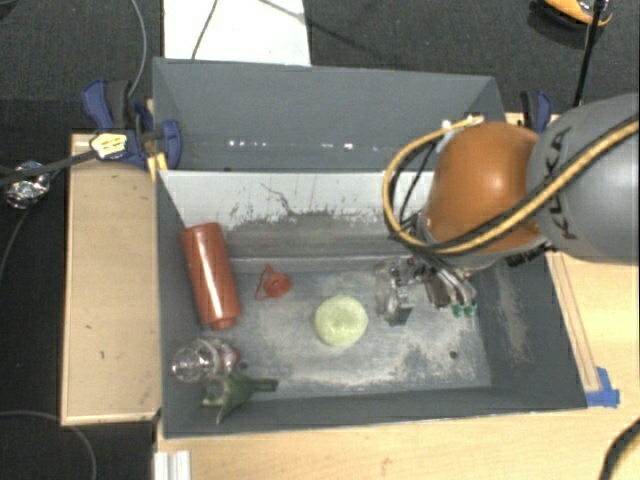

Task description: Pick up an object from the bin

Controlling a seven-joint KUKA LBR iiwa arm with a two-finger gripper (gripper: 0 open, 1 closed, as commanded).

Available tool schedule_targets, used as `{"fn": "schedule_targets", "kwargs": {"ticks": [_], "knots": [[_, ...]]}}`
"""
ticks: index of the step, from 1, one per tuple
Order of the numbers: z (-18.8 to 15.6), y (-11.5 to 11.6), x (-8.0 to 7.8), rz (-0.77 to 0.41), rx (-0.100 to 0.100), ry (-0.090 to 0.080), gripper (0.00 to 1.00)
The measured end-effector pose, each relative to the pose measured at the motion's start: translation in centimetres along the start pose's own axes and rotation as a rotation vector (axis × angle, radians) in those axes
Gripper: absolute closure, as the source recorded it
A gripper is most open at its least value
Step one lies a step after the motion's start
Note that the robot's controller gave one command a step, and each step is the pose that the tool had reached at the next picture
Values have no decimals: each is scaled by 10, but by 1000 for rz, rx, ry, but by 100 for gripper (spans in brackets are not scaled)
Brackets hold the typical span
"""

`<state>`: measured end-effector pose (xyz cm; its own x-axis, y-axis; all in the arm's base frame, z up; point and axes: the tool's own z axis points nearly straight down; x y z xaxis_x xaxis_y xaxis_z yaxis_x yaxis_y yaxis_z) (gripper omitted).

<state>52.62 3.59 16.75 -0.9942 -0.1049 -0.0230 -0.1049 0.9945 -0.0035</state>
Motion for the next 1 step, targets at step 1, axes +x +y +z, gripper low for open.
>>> {"fn": "schedule_targets", "kwargs": {"ticks": [1], "knots": [[18,60,12,-54,-3,7,0]]}}
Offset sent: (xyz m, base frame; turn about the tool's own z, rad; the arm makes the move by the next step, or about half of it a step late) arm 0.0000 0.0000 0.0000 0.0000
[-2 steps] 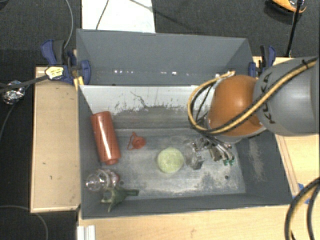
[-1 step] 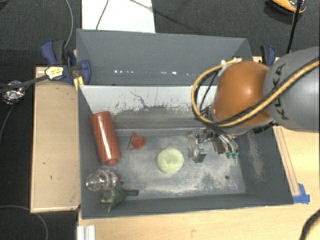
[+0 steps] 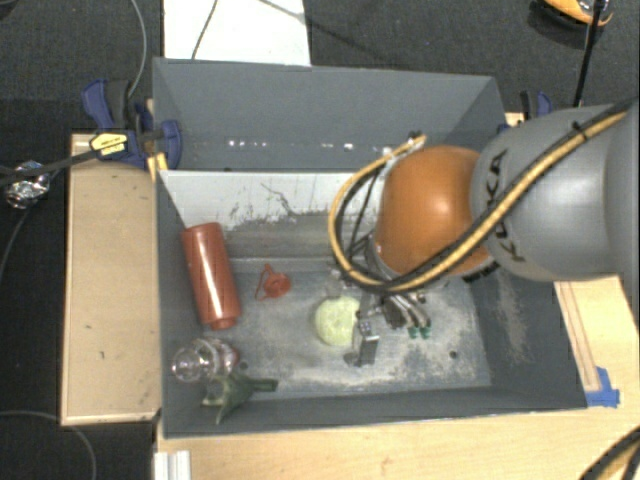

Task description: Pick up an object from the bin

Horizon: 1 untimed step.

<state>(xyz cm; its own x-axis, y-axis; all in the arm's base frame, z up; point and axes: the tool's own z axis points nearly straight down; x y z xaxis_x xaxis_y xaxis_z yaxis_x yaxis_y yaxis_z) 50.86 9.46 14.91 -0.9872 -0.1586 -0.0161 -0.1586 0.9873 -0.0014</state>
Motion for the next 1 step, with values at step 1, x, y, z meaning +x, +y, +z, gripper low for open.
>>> {"fn": "schedule_targets", "kwargs": {"ticks": [1], "knots": [[-1,-1,-1,1,1,-3,0]]}}
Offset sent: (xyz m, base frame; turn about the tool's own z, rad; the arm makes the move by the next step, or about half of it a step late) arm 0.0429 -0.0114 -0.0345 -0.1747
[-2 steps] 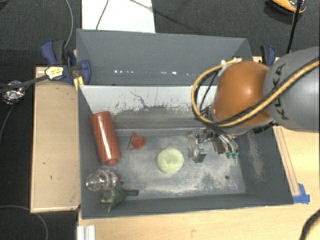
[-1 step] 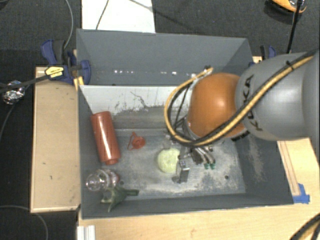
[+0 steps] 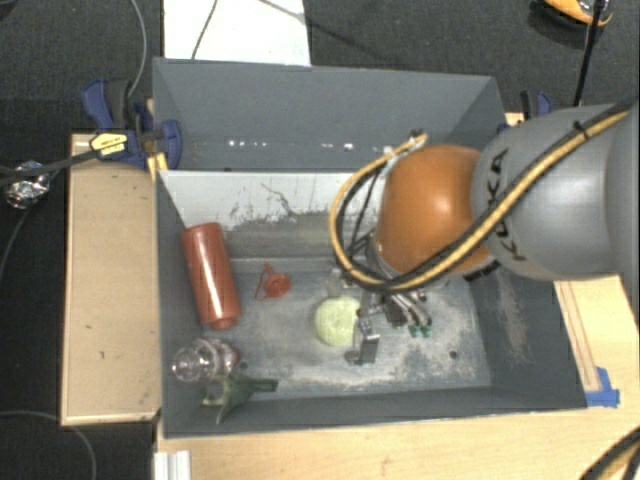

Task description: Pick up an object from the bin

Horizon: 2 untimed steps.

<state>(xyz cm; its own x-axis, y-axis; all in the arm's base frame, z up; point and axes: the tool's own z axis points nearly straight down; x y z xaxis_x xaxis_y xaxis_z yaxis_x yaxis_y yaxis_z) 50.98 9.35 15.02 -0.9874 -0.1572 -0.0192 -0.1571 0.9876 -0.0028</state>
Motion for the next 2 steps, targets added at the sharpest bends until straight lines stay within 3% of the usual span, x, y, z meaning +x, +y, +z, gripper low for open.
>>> {"fn": "schedule_targets", "kwargs": {"ticks": [1,2], "knots": [[9,-4,-12,-54,-1,-3,0],[44,-11,-36,-124,0,-8,0]]}}
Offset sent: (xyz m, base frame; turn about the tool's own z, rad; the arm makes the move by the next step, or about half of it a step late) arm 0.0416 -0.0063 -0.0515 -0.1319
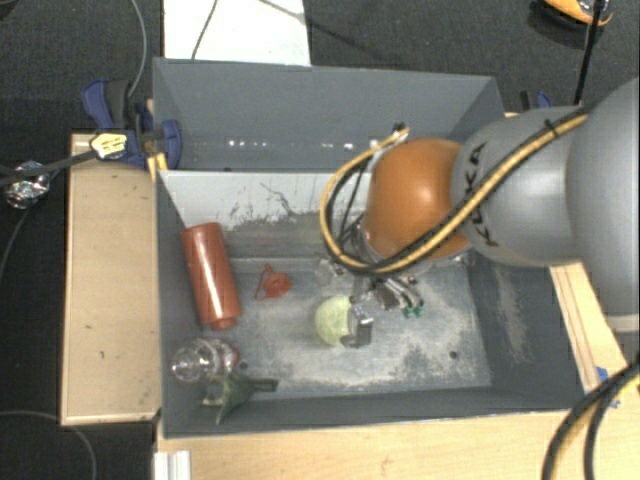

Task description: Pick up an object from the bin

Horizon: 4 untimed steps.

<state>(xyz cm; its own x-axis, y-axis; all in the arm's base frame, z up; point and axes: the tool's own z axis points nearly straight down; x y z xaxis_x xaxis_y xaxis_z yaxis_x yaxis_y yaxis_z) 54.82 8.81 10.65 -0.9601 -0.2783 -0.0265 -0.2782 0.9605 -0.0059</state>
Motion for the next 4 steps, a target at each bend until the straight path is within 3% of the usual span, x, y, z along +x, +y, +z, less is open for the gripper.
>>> {"fn": "schedule_targets", "kwargs": {"ticks": [1,2,3,4], "knots": [[16,-6,-2,-156,-2,6,0],[25,-18,-8,-221,-1,-2,0],[22,-28,-12,-161,-1,0,0],[21,-24,-18,-409,1,-6,0]]}}
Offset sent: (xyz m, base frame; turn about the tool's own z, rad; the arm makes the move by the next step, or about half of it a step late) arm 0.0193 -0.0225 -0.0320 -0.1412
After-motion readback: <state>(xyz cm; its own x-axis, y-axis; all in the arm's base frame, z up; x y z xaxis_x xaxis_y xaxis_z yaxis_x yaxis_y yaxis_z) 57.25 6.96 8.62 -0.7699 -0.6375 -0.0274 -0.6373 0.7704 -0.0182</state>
